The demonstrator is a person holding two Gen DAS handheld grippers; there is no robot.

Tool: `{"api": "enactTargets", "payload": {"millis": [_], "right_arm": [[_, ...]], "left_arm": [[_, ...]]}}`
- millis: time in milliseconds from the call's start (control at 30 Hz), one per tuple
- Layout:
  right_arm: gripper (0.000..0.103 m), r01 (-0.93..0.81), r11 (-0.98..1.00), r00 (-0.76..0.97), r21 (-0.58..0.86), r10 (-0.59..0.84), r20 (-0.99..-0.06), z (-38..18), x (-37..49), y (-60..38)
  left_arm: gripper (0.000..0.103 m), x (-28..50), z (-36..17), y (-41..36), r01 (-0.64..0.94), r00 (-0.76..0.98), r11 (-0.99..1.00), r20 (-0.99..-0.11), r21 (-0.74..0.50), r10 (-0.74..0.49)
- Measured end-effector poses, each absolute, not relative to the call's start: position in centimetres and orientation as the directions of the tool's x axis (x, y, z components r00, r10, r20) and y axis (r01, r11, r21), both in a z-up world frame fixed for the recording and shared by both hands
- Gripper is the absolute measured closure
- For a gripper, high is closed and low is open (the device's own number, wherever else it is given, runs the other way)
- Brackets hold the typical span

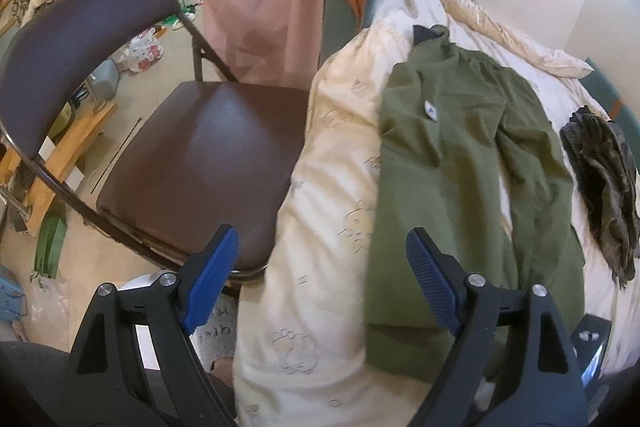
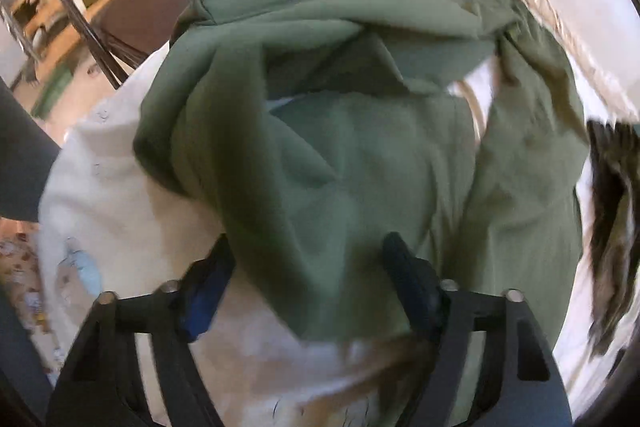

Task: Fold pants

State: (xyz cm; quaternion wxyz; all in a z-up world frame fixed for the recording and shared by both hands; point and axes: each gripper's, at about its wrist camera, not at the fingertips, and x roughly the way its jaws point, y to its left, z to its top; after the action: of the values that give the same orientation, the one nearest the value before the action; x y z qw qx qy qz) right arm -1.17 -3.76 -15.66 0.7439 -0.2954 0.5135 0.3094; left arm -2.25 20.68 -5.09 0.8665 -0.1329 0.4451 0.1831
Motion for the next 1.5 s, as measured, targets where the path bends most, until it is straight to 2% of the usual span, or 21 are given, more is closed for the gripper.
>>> {"api": "enactTargets", "payload": {"millis": [33,133,267,400,500,567,600,700,767,833,900,967,1000,1033,1133,1200,1333,1400,1433,1467,1500], "right_arm": [[0.075,-0.768,0.631,0.271,-0.113,0.160,-0.949,-15.7,-1.2,-4.0],[0.102,-0.748,0.662,0.149,0.048,0.237,-0.960,-15.0,-0.1,-3.5],[0.102,-0.683,0.629,0.025,0.370,0.527,-0.849,-8.0,-0.5,-5.8],[0.102,-0.527,0.463,-0.044,0.713,0.822,-0.567,-0.1,-0.9,-10.5],[0.102,-0.370,0.385,-0.037,0.845,0.903,-0.428,0.7,-0.6,-14.2],[0.101,-0.254,0.414,-0.043,0.874,0.898,-0.438,-1.2,0.0,-15.4],[0.098,-0.202,0.465,-0.074,0.862,0.870,-0.487,-3.1,-0.3,-15.9],[0.096,-0.102,0.643,-0.221,0.759,0.729,-0.648,-10.4,-2.4,-16.6],[0.093,-0.123,0.785,-0.318,0.608,0.549,-0.773,-15.5,-4.5,-17.0],[0.093,-0.074,0.838,-0.367,0.540,0.481,-0.796,-18.4,-5.7,-18.1],[0.090,-0.089,0.834,-0.365,0.544,0.480,-0.797,-18.0,-6.2,-18.9],[0.073,-0.128,0.841,-0.338,0.527,0.462,-0.820,-16.1,-6.3,-19.4],[0.053,-0.139,0.833,-0.326,0.536,0.473,-0.819,-14.7,-6.2,-19.6],[0.040,-0.160,0.824,-0.315,0.544,0.480,-0.819,-13.6,-5.3,-19.2],[0.040,-0.283,0.800,-0.224,0.529,0.481,-0.848,-9.6,-4.2,-19.1],[0.040,-0.328,0.797,-0.074,0.507,0.514,-0.855,-7.5,-2.6,-19.5],[0.040,-0.314,0.780,0.060,0.542,0.586,-0.808,-8.3,0.4,-19.0],[0.041,-0.278,0.803,0.067,0.528,0.564,-0.823,-10.7,1.7,-18.3],[0.044,-0.265,0.816,0.052,0.514,0.545,-0.837,-11.5,1.9,-17.9],[0.048,-0.258,0.829,0.035,0.497,0.522,-0.852,-12.6,1.9,-17.3],[0.058,-0.257,0.837,0.014,0.483,0.503,-0.864,-13.7,1.8,-16.5]], "left_arm": [[0.020,-2.3,-5.2,20.9,-0.442,0.533,0.894,-0.822,-0.070,0.199],[0.020,-2.5,-5.2,21.8,-0.468,0.531,0.880,-0.822,-0.082,0.205],[0.020,-2.2,-5.0,22.5,-0.509,0.530,0.854,-0.820,-0.103,0.217],[0.020,-2.0,-4.1,22.6,-0.543,0.552,0.832,-0.794,-0.111,0.254],[0.020,-1.9,-3.5,22.5,-0.544,0.569,0.832,-0.777,-0.110,0.269],[0.020,-1.7,-3.8,22.2,-0.531,0.561,0.842,-0.786,-0.099,0.261],[0.020,-1.6,-4.2,21.9,-0.521,0.552,0.849,-0.795,-0.091,0.253],[0.020,-1.2,-5.1,20.8,-0.483,0.524,0.873,-0.821,-0.068,0.226],[0.020,-1.0,-5.6,20.3,-0.464,0.509,0.884,-0.834,-0.056,0.214],[0.020,-0.8,-6.0,19.8,-0.447,0.492,0.893,-0.846,-0.042,0.206],[0.020,-0.7,-6.5,19.5,-0.434,0.473,0.900,-0.857,-0.025,0.205],[0.020,-0.7,-7.2,19.4,-0.425,0.446,0.905,-0.875,-0.022,0.188],[0.020,-0.7,-7.7,19.3,-0.419,0.430,0.908,-0.885,-0.023,0.176],[0.020,-0.6,-8.2,19.2,-0.413,0.414,0.910,-0.896,-0.026,0.162],[0.020,-0.2,-10.7,17.8,-0.365,0.329,0.930,-0.940,-0.044,0.085],[0.020,0.0,-12.1,16.3,-0.321,0.284,0.946,-0.957,-0.042,0.054],[0.021,1.1,-15.2,13.7,-0.239,0.199,0.971,-0.978,0.006,0.055],[0.055,1.6,-16.1,13.2,-0.227,0.193,0.973,-0.981,-0.033,0.011],[0.081,1.8,-16.2,12.9,-0.215,0.192,0.975,-0.981,-0.058,-0.016],[0.093,1.9,-16.1,12.6,-0.196,0.197,0.978,-0.980,-0.064,-0.025],[0.097,1.8,-15.7,12.5,-0.184,0.217,0.981,-0.976,-0.055,-0.014]]}}
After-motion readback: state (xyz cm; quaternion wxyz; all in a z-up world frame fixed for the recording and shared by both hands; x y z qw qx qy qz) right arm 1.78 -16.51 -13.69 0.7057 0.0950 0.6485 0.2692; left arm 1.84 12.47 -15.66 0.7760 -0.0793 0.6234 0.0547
